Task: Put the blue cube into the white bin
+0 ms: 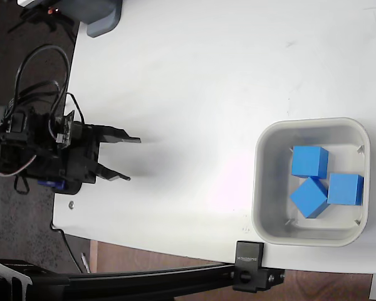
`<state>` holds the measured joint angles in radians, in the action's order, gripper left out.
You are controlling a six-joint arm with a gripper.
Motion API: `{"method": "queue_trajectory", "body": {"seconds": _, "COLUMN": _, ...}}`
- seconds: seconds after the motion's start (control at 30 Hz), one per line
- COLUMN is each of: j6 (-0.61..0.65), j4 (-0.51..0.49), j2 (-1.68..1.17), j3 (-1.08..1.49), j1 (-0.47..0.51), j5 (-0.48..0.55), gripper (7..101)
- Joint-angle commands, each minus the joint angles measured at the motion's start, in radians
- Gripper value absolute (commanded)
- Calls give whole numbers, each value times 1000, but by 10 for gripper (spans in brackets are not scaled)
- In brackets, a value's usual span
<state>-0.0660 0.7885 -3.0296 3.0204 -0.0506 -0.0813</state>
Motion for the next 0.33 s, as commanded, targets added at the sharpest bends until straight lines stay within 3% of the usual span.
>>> {"method": "queue_trajectory", "body": {"seconds": 0.03, "j6": -2, "j4": -17, "j2": -23, "j3": -26, "j1": -2, "j5": -8, "gripper": 1000}}
{"method": "queue_trajectory", "body": {"seconds": 0.33, "j6": 0, "j4": -17, "j2": -23, "j3": -26, "j1": 2, "j5": -3, "gripper": 1000}}
